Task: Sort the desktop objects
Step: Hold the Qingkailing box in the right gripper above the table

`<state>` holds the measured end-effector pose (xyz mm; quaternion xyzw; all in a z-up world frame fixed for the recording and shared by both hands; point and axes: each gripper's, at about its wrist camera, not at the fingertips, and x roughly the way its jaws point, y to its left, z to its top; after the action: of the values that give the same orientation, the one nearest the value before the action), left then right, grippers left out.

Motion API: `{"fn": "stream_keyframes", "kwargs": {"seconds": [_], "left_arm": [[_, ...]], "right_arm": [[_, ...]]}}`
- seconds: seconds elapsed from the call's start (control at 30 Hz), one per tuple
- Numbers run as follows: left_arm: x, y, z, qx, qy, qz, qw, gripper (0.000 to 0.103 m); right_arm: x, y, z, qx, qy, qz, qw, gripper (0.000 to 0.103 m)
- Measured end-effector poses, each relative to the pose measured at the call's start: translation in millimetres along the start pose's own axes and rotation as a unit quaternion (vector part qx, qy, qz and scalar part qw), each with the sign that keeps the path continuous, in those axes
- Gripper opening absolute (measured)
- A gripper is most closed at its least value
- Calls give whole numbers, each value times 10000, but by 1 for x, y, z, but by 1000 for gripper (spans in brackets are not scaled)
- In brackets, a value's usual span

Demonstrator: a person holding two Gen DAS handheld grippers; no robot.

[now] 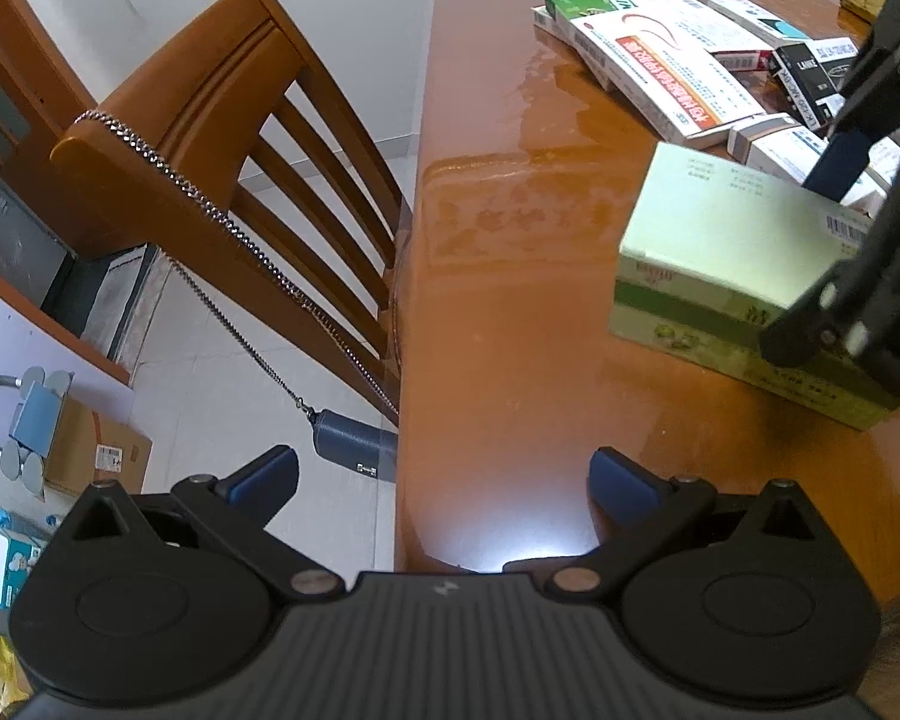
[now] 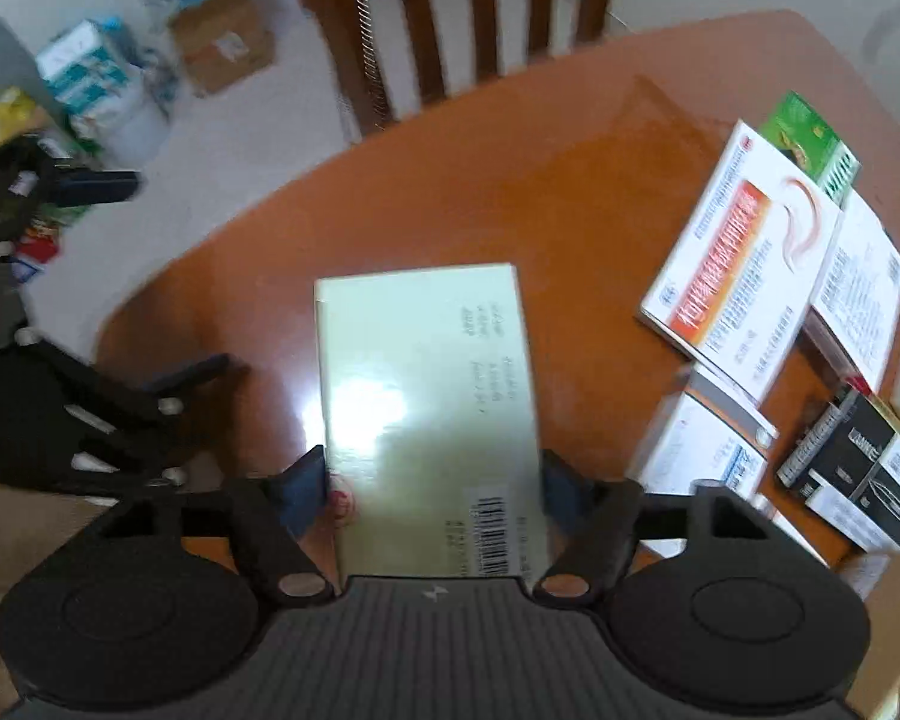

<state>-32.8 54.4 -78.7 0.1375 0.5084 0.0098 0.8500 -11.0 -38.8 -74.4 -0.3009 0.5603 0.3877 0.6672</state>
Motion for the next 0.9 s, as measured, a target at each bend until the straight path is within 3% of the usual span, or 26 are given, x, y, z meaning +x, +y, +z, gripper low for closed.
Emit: {"fn": "stream_keyframes", "kwargs": {"seconds": [0.17, 0.3, 0.43, 0.9], "left_arm": [[2, -1, 1, -13, 16, -3, 10000, 103], [4, -3, 3, -8, -5, -30, 10000, 103], [5, -6, 6, 83, -37, -80, 9999, 103], [9, -15, 9, 398, -125, -250, 9988, 103]], "right_arm": [[-1, -4, 0, 994, 132, -155, 9948, 76], [-3, -11, -6, 2194, 158, -298, 9750, 76], [-4, -13, -14, 2803, 59, -292, 9595, 76], [8, -6, -19, 2377, 139, -366, 9705, 79]]}}
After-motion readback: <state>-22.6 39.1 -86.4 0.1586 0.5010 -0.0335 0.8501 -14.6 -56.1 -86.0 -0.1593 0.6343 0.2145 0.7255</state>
